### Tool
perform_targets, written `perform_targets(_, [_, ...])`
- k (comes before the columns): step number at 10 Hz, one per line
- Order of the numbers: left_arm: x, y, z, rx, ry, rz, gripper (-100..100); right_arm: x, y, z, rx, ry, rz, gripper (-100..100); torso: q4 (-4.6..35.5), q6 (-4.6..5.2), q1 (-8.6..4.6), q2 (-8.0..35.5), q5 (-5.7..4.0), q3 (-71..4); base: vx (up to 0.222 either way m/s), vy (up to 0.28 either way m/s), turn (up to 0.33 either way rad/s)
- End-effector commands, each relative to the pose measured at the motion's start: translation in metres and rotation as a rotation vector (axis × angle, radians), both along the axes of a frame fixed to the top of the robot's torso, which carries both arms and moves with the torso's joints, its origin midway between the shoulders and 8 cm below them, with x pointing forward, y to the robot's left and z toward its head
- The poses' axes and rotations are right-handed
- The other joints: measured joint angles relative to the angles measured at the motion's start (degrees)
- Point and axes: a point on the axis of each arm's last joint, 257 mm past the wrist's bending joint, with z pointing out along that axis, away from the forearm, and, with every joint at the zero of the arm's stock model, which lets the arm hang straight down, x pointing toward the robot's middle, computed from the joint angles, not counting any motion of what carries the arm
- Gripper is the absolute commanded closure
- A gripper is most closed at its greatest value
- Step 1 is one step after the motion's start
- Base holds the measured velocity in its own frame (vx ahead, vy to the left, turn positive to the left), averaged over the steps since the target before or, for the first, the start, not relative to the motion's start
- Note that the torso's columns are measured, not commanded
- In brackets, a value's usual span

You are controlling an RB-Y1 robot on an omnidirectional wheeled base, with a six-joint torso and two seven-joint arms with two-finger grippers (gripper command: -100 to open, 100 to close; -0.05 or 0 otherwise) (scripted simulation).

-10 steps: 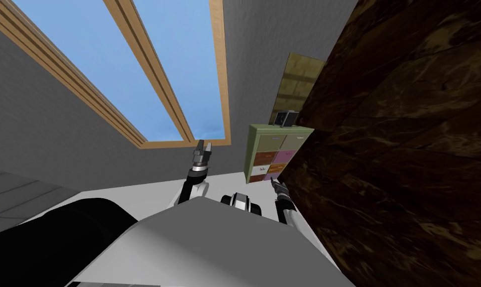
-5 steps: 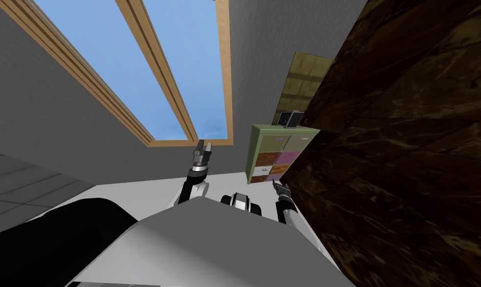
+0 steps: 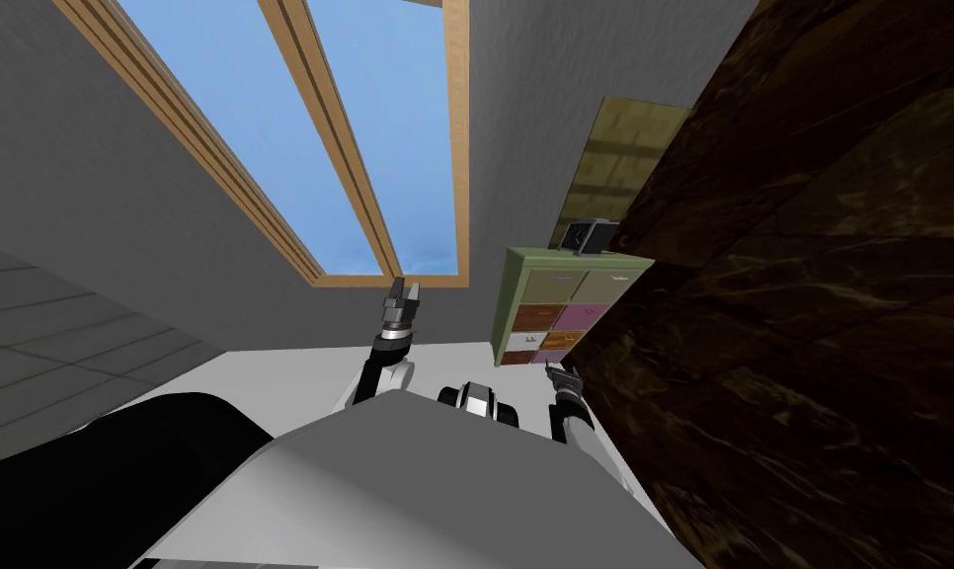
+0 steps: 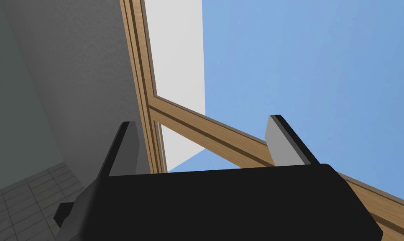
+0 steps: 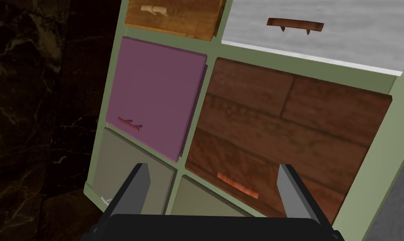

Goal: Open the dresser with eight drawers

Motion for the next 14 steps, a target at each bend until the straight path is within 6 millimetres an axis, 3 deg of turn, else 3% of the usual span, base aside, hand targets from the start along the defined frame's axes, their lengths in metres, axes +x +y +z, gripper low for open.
perform_targets(1, [0.0,0.0,0.0,0.0,0.0,0.0,0,-0.001,-0.021,0.0,-0.143,0.023,-0.012,-100,0.0,0.05,-0.02,0.0,0.0,0.0,0.003,0.009,0.155])
perform_targets(14, [0.0,0.0,0.0,0.0,0.0,0.0,0,0.008,-0.073,0.025,-0.688,0.05,0.023,-100,0.0,0.05,0.0,0.0,0.0,0.0,0.011,-0.007,0.113])
